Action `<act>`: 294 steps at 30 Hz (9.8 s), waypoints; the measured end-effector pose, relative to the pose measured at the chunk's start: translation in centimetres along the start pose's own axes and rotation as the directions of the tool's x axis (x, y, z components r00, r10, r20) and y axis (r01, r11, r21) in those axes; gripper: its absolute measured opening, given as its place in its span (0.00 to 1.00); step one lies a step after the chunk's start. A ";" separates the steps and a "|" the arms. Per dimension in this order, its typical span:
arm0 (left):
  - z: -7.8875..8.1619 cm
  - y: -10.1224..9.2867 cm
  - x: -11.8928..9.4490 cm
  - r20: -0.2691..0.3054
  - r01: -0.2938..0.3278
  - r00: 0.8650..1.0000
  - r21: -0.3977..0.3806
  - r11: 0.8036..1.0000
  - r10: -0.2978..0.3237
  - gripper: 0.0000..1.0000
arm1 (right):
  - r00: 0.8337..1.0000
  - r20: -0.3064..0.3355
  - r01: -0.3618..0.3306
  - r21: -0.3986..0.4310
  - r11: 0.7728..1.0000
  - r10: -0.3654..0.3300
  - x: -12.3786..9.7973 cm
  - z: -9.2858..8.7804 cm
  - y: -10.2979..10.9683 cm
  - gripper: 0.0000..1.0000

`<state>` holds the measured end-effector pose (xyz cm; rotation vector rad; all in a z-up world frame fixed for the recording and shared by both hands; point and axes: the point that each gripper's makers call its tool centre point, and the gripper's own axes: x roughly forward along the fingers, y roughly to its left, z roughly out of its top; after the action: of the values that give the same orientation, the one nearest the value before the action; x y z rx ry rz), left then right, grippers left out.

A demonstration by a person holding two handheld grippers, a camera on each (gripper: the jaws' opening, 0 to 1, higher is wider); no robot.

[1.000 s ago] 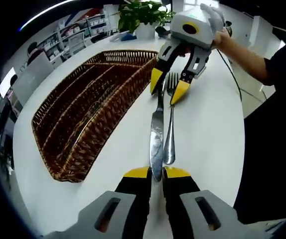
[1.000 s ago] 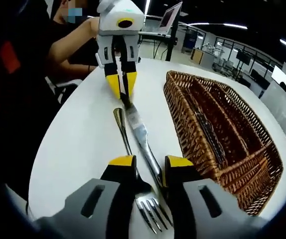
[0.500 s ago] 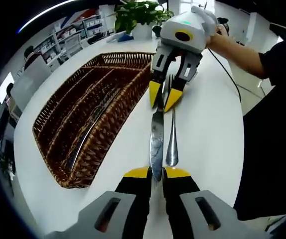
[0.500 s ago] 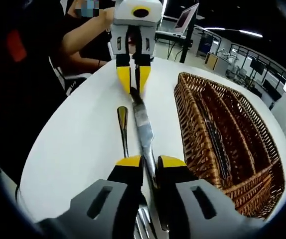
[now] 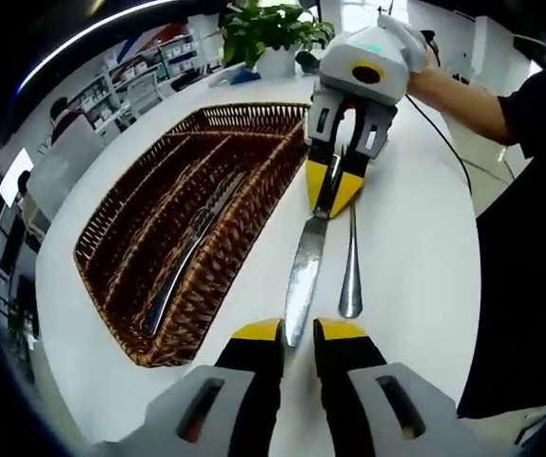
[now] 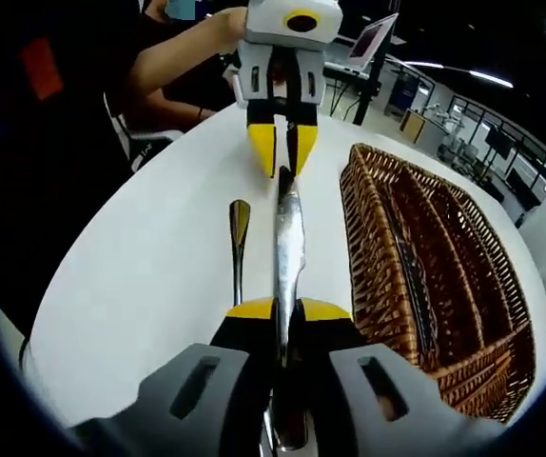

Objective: Arrange the knives, forks, and spoons in their matching storage slots by inserting each utensil handle-first until every utensil is classified and aligned in the correct compartment

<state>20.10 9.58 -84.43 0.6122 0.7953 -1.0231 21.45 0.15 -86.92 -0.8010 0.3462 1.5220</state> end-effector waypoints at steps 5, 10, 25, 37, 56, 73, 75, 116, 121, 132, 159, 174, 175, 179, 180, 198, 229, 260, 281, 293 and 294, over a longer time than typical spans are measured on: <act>0.2 0.0 -0.3 0.033 -0.011 0.999 -0.011 1.000 0.012 0.15 | 1.000 -0.011 0.004 -0.002 1.000 -0.004 -0.1 0.0 0.0 0.05; 0.4 0.7 -1.1 0.087 -0.053 0.995 -0.032 0.998 0.055 0.21 | 1.000 -0.018 0.016 0.005 1.000 -0.016 -0.3 0.1 0.0 0.05; 1.2 0.6 -3.3 0.269 -0.068 0.958 -0.126 0.990 0.100 0.36 | 0.997 -0.016 0.074 0.015 0.997 -0.074 -2.6 2.4 -0.7 0.05; 1.6 0.9 -5.1 0.415 -0.120 0.892 -0.164 0.979 0.178 0.54 | 0.992 -0.038 0.117 -0.001 0.993 -0.117 -4.1 4.7 -2.5 0.05; 1.4 1.0 -6.5 0.495 -0.136 0.831 -0.258 0.957 0.252 0.88 | 0.990 -0.058 0.127 -0.013 0.992 -0.128 -3.8 6.8 -7.1 0.05; 1.7 1.6 -7.1 0.531 -0.130 0.801 -0.298 0.946 0.277 0.99 | 0.990 -0.132 0.057 0.028 0.998 -0.053 -0.9 5.7 -9.5 0.05; 1.7 1.5 -7.2 0.533 -0.126 0.801 -0.296 0.947 0.273 0.99 | 0.989 -0.144 0.053 0.040 0.998 -0.047 -0.6 5.3 -9.9 0.05; 0.9 1.3 -6.5 0.486 -0.128 0.838 -0.268 0.955 0.248 0.99 | 0.965 -0.209 -0.110 0.215 0.970 0.156 3.8 1.1 -9.1 0.06; 0.6 1.5 -6.5 0.475 -0.134 0.843 -0.269 0.954 0.253 0.99 | 0.967 -0.193 -0.120 0.226 0.967 0.165 3.9 1.2 -9.1 0.06; 0.6 2.2 -6.7 0.469 -0.146 0.841 -0.281 0.949 0.268 0.99 | 0.988 -0.145 -0.006 0.269 0.963 0.047 1.8 2.7 -10.3 0.17; 1.7 3.8 -6.7 0.477 -0.166 0.820 -0.329 0.930 0.315 0.99 | 0.943 -0.076 0.315 0.517 0.796 -0.324 -4.9 1.6 -8.4 0.58; 1.9 4.1 -6.9 0.486 -0.173 0.806 -0.353 0.919 0.339 0.99 | 0.845 -0.120 0.486 0.580 0.654 -0.522 -9.5 0.1 -4.9 0.75; 2.0 4.0 -6.9 0.489 -0.170 0.805 -0.353 0.920 0.336 0.99 | 0.836 -0.128 0.499 0.585 0.639 -0.534 -10.0 -0.2 -4.6 0.75; 2.2 3.7 -6.8 0.497 -0.162 0.802 -0.356 0.921 0.333 0.99 | 0.802 -0.141 0.533 0.607 0.590 -0.580 -11.4 -0.7 -4.0 0.79; 2.2 3.7 -6.7 0.497 -0.159 0.802 -0.356 0.921 0.331 0.99 | 0.799 -0.145 0.538 0.606 0.586 -0.584 -11.7 -0.9 -3.7 0.80; 1.8 2.9 -7.9 0.510 -0.177 0.770 -0.407 0.896 0.383 0.99 | 0.721 -0.185 0.607 0.634 0.480 -0.668 -15.1 -1.7 -1.2 0.92; 3.5 2.1 -7.7 0.550 -0.167 0.743 -0.398 0.902 0.381 1.00 | 0.712 -0.167 0.596 0.657 0.462 -0.682 -14.2 -1.1 -1.2 1.00; 4.1 0.0 -5.1 0.579 -0.116 0.762 -0.321 0.940 0.292 0.99 | 0.733 -0.077 0.440 0.812 0.384 -0.676 -8.1 -5.6 1.1 0.30; 4.8 -2.2 -1.4 0.556 -0.055 0.812 -0.232 0.971 0.179 0.93 | 0.728 -0.056 0.374 0.867 0.329 -0.683 -8.4 -5.3 0.9 0.07; 7.2 -5.4 3.7 0.433 0.015 0.901 0.035 0.999 -0.029 0.51 | 0.729 -0.017 0.367 0.853 0.370 -0.684 -9.4 -2.8 0.6 0.05; 7.3 -5.5 3.9 0.424 0.014 0.905 0.038 0.999 -0.029 0.48 | 0.727 -0.015 0.369 0.852 0.372 -0.686 -9.5 -2.7 0.6 0.05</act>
<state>18.31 -0.20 -83.84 0.3867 0.4008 -1.1411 21.01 -8.75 -82.66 0.1516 0.4135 0.6654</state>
